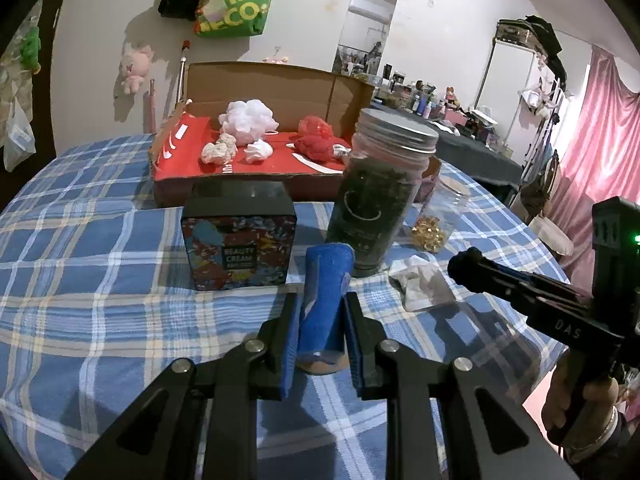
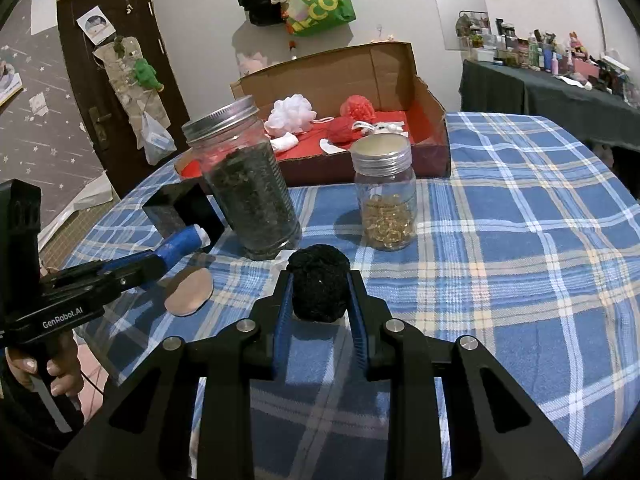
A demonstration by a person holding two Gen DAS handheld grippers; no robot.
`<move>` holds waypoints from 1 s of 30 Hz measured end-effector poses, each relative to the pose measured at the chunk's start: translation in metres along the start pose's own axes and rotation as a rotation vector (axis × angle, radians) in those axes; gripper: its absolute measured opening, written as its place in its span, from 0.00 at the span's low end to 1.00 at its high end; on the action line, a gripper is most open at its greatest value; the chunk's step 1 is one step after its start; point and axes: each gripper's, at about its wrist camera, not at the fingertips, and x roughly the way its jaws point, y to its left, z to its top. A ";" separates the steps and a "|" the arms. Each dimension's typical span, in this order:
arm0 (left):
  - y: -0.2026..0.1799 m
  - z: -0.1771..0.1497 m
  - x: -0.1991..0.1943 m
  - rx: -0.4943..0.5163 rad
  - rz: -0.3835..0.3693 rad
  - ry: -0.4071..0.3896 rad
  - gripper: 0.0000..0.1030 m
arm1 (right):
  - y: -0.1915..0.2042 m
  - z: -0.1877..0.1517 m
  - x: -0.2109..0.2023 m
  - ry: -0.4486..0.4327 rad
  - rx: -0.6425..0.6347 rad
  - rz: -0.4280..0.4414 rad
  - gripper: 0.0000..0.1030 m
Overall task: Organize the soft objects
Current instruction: 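Grasp the blue roll with the left tool while the right grasps the black pom-pom, then lift the blue roll and black pom-pom and carry them over the box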
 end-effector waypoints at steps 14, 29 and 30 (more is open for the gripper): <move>-0.001 0.009 -0.008 0.020 0.029 -0.006 0.22 | 0.002 0.004 -0.002 -0.006 -0.024 -0.033 0.24; 0.014 0.034 -0.030 0.032 0.107 -0.032 0.22 | 0.001 0.031 -0.008 -0.017 -0.093 -0.128 0.24; 0.015 0.035 -0.030 0.031 0.110 -0.032 0.22 | -0.001 0.032 -0.008 -0.017 -0.094 -0.135 0.24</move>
